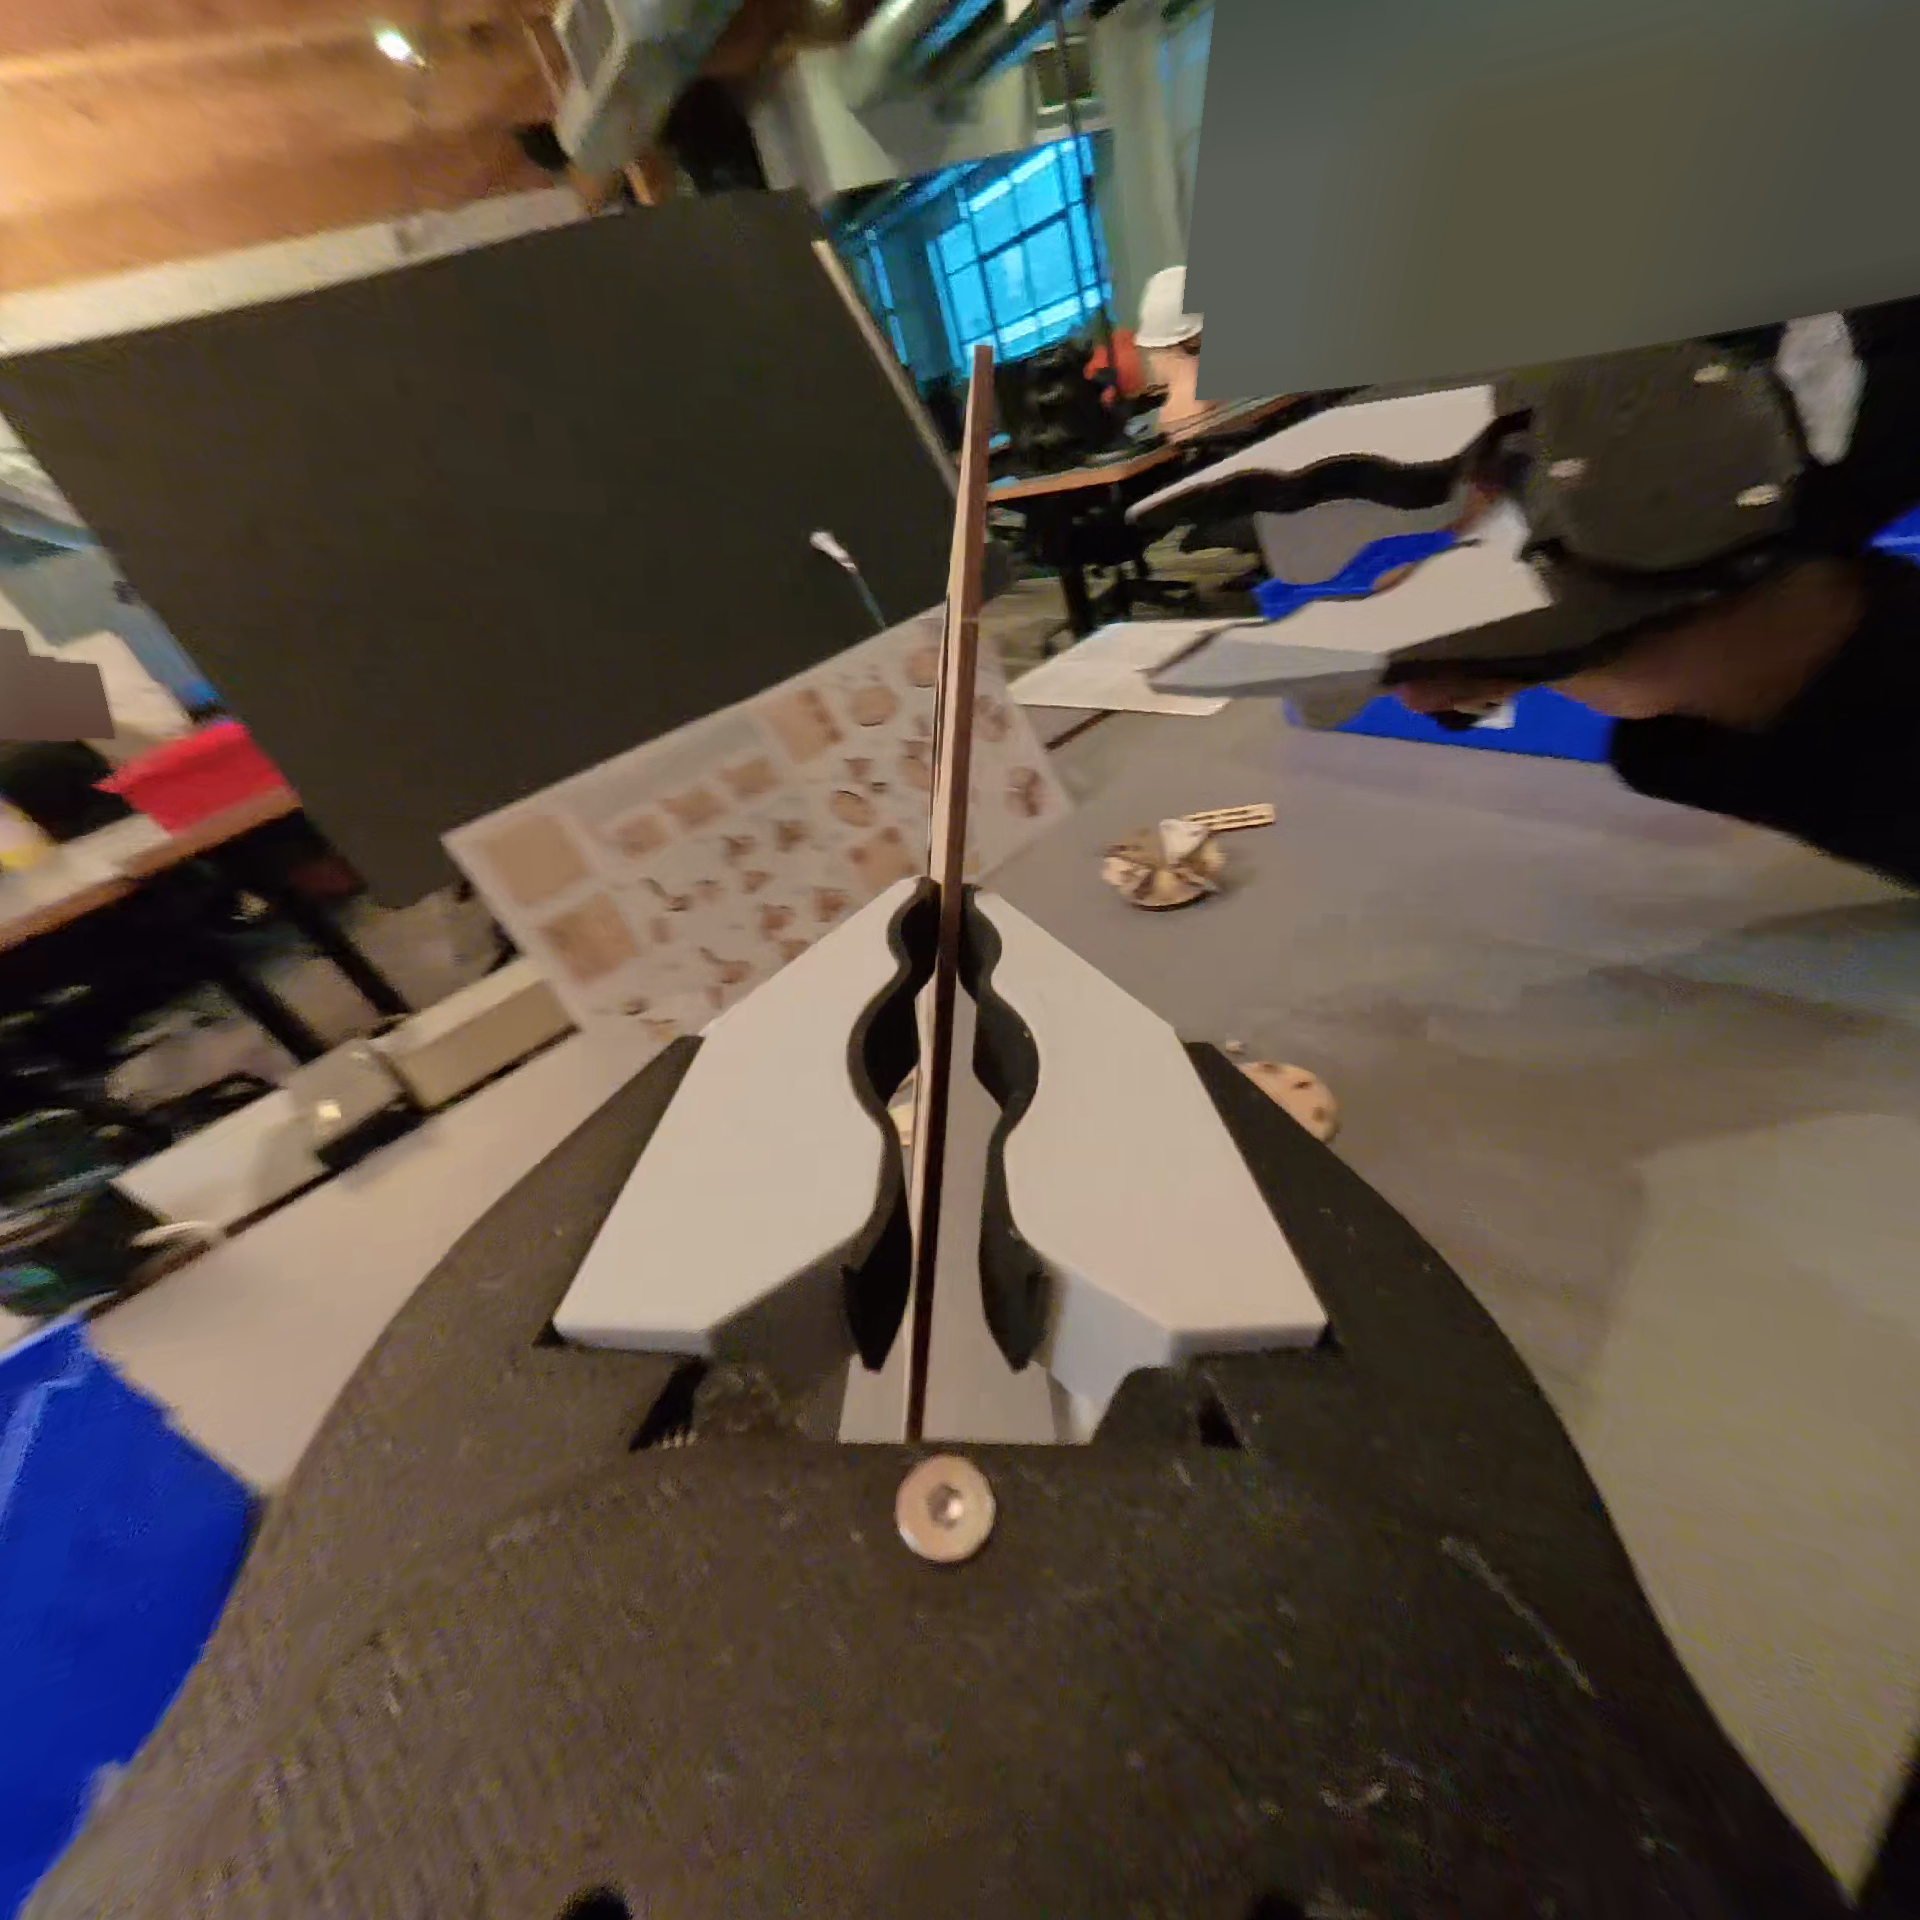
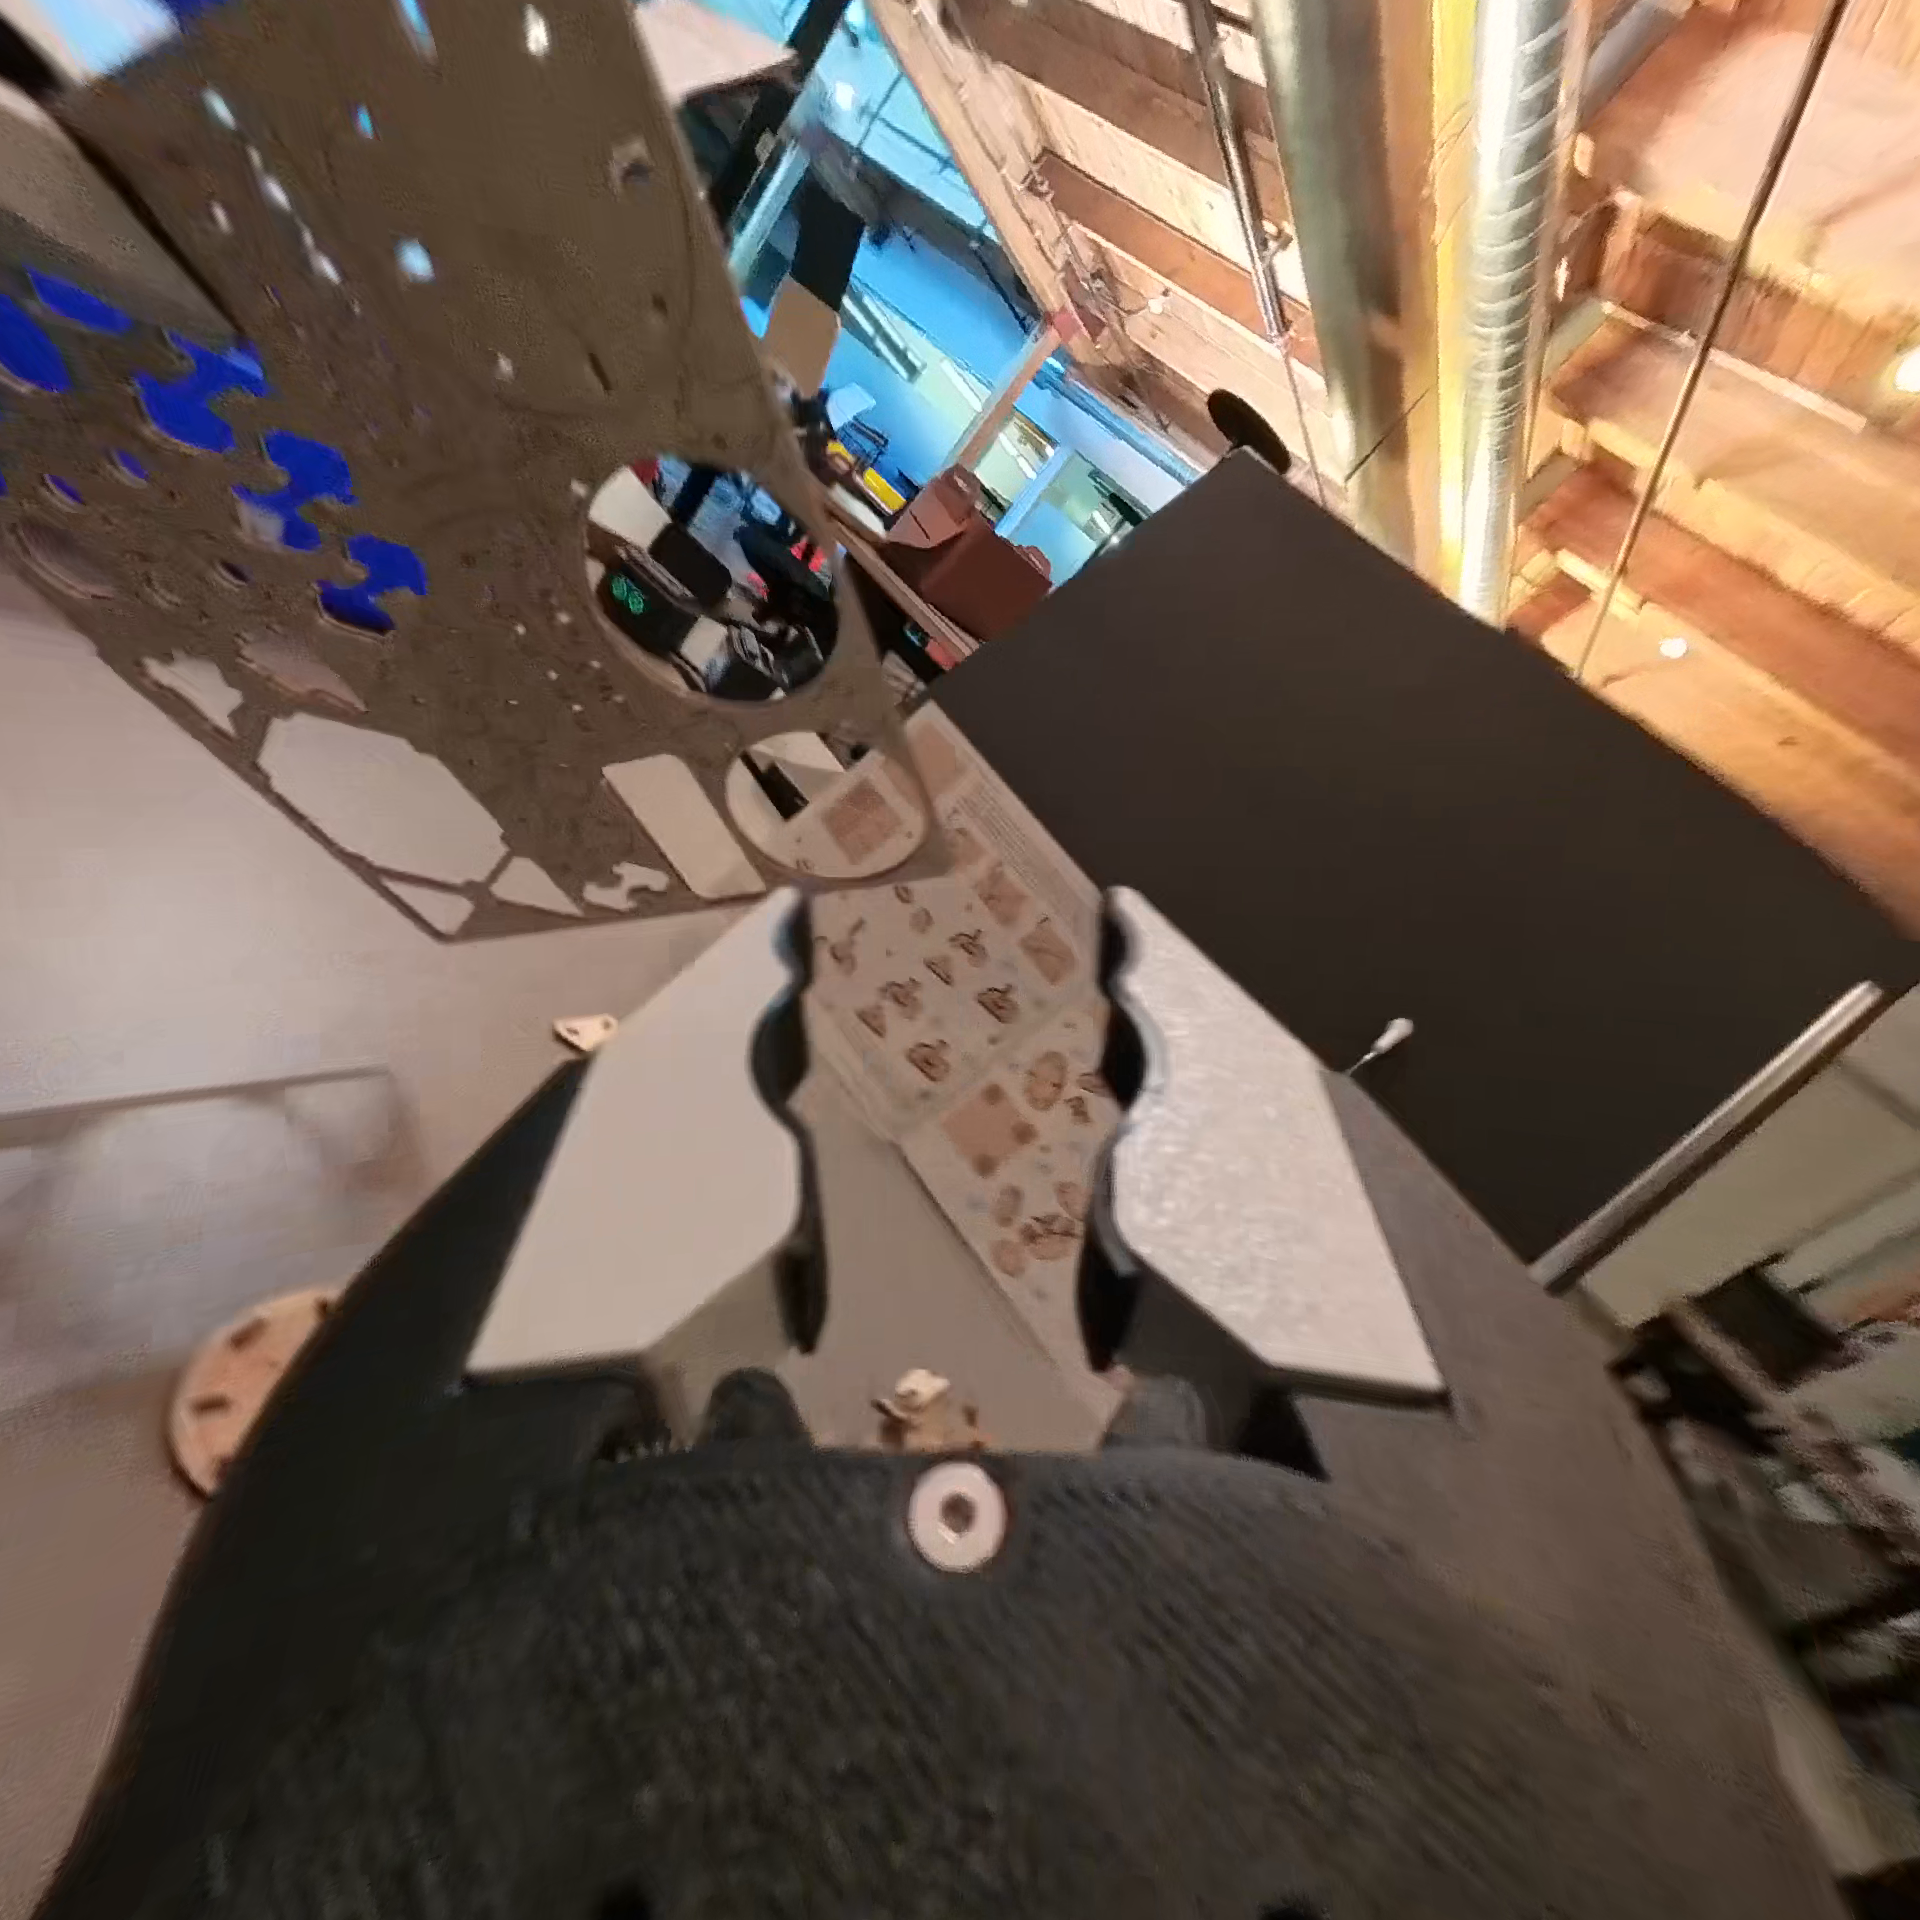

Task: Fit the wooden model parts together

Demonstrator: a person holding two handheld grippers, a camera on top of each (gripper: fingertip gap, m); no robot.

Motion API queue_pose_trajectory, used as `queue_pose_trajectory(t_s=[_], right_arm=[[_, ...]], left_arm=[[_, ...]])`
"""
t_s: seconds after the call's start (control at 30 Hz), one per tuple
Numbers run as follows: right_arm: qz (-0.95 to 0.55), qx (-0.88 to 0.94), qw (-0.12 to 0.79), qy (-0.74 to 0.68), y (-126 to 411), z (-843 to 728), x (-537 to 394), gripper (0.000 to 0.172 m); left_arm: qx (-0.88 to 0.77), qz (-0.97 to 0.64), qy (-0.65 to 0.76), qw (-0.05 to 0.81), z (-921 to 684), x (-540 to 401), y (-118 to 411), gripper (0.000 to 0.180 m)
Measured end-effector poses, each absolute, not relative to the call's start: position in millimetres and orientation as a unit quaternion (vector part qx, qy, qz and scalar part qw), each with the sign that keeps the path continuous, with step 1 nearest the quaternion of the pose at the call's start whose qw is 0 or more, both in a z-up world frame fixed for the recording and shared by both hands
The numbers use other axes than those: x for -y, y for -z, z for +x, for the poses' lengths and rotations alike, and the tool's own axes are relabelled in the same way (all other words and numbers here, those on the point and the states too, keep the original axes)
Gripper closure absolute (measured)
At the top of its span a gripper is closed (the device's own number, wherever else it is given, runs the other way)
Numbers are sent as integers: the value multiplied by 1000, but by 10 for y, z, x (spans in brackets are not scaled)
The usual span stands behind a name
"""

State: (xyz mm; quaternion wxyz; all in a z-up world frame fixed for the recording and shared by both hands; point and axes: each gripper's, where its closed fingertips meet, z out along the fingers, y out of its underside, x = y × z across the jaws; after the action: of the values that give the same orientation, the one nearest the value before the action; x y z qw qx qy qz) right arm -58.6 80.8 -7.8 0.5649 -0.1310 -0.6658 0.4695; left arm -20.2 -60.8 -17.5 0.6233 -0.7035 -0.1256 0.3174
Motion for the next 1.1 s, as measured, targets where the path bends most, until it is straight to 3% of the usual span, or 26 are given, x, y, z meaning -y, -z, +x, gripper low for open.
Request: queue_pose_trajectory(t_s=[0.03,0.1,0.23,0.37,0.43,0.5,0.57,0.67,0.73,0.77,0.97,1.1], right_arm=[[-146,661,550,-489,83,-587,-787,107],[-175,655,482,-555,105,-543,-675,102],[-254,589,161,-750,181,-323,-260,95],[-328,535,-93,-773,458,-379,-88,85],[-361,491,-166,-775,554,-487,-166,91],[-381,434,-228,-784,616,-578,-315,114],[-399,419,-243,-779,753,-659,-415,144],[-415,440,-210,-768,855,-740,-475,151],[-413,468,-171,-762,863,-759,-502,157],[-410,482,-152,-759,855,-761,-515,161],[-372,550,-104,-740,767,-711,-535,172],[-354,641,-146,-665,1005,-550,-361,172]], left_arm=[[125,-703,-338,614,-271,671,154,180],[116,-710,-400,568,-431,771,190,180],[61,-734,-553,390,-782,795,488,180],[-44,-746,-595,296,-708,332,764,180],[-90,-746,-605,263,-635,100,904,180],[-119,-734,-619,254,-572,-66,979,180],[-125,-731,-618,262,-563,-149,1011,180],[-106,-768,-553,305,-516,-211,1135,175],[-74,-824,-444,345,-345,-250,1231,149],[-59,-844,-379,376,-197,-284,1222,149],[23,-840,-210,500,16,-93,630,124],[72,-822,-143,546,-136,65,283,131]])
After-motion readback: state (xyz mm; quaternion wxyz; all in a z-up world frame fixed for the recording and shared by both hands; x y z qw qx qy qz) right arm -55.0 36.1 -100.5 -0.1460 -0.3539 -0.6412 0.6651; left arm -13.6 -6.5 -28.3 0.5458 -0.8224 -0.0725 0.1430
